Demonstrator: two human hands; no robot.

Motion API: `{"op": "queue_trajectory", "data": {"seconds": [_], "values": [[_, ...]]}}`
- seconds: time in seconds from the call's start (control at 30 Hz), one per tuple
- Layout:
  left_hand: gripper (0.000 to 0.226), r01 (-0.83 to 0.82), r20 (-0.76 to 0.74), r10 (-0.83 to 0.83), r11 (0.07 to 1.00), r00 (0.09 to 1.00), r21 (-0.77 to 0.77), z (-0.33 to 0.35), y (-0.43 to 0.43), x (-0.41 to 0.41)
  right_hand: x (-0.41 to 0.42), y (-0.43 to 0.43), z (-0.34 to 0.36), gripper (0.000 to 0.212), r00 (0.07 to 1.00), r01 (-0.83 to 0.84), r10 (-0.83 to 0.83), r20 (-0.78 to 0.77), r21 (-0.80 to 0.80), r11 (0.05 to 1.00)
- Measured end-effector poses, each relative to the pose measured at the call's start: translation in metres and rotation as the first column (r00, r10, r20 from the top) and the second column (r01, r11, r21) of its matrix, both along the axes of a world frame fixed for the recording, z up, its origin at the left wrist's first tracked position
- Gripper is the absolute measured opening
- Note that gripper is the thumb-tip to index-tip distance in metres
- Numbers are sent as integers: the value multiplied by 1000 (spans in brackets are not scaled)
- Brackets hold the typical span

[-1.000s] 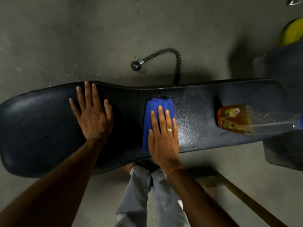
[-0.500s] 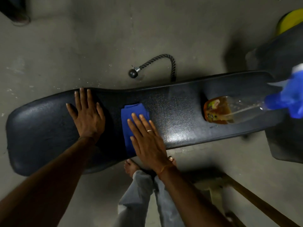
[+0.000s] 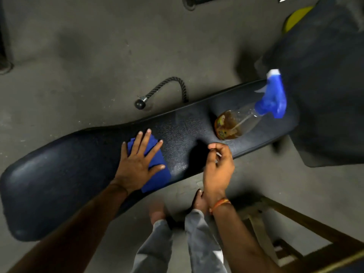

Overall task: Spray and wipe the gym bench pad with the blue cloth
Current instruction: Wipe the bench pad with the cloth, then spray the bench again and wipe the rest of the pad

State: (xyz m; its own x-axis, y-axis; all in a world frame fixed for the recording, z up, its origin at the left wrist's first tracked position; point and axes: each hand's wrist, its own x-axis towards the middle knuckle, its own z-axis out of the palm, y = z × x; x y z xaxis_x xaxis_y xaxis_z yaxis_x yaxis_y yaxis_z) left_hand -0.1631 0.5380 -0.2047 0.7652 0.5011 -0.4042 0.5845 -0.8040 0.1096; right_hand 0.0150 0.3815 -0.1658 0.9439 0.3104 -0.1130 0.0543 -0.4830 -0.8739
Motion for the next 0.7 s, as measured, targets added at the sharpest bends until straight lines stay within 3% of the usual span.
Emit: {"op": "queue_trajectory", "data": {"seconds": [0.1,0.27,0.37,0.43,0.5,0.6,0.7], "values": [[86,-123,-8,123,992,992,21,2,31,14,15,-1,15,16,996,76,-78,37,55,996],[98,7,-22,-6,999,1000,32,14,43,29,35,1,39,12,961,230,-247,123,140,963],[123,34,-116,-39,998,992,-47,15,20,34,50,5,50,33,929,326,-348,122,170,930],[134,44,-202,-56,997,978,-64,12,11,37,59,11,61,58,946,290,-313,87,208,934],[137,35,-247,-53,997,968,-75,15,11,44,70,21,74,68,971,216,-238,30,314,925],[134,24,-286,-51,995,957,-96,22,18,51,84,33,93,49,979,196,-198,-40,444,875],[120,-23,-230,-2,994,973,-106,30,21,61,90,32,91,35,989,123,-147,21,436,891]]}}
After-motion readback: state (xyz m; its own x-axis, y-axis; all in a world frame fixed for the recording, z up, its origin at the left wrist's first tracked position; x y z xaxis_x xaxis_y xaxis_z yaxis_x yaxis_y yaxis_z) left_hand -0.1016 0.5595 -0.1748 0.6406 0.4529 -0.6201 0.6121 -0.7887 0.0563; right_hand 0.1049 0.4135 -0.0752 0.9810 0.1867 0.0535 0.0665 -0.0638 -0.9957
